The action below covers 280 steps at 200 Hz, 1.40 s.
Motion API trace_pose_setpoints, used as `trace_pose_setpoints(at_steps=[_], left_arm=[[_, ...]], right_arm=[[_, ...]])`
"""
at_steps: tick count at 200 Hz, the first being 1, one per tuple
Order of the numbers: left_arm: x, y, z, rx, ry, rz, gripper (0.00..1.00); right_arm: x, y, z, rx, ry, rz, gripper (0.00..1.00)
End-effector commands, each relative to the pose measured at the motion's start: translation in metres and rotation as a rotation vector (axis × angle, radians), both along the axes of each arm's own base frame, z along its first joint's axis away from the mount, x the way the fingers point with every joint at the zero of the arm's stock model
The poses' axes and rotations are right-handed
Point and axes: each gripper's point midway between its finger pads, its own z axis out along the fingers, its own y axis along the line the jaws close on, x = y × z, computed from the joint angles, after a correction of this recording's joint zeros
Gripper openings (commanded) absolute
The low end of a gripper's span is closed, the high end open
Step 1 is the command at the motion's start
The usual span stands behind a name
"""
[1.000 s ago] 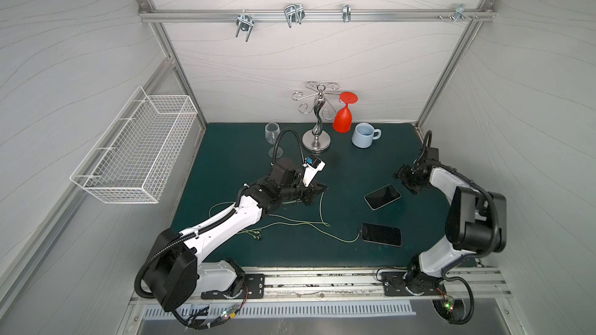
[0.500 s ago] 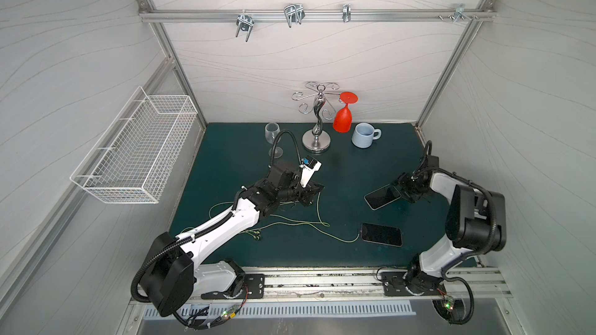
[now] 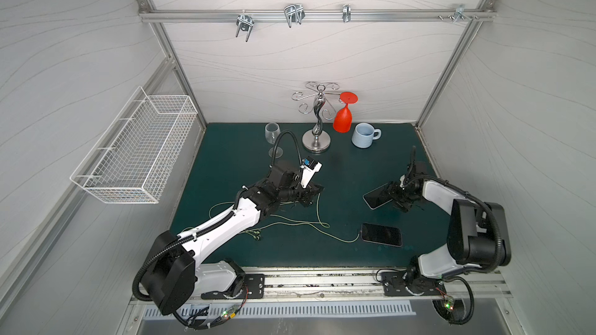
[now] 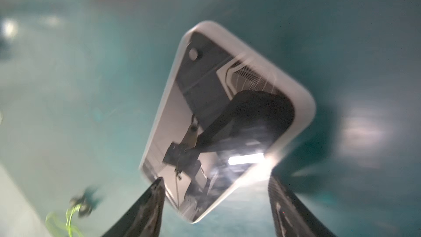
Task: Plug wired earphones into phones
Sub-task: Pick up the phone at the center of the board.
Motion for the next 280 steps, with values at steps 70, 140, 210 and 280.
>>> trace_pose_setpoints(at_steps=[70, 140, 210, 280], left_arm=[[0.007, -0.001, 0.01, 0.007, -0.039, 0.002, 0.0], [0.012, -0.005, 0.003, 0.035, -0.033, -0.008, 0.0], [0.02, -0.01, -0.005, 0.048, -0.009, -0.01, 0.0], [0.026, -0.007, -0.012, 0.027, 0.041, 0.007, 0.0]], right_arm=[[0.061, -0.026, 0.003, 0.042, -0.044, -0.029, 0.59], [0.039, 0.009, -0.009, 0.106, 0.032, 0.078, 0.59], [-0.011, 0.064, 0.004, 0.165, 0.027, 0.133, 0.6], [-0.005, 0.094, 0.059, 0.011, -0.262, 0.623, 0.74]])
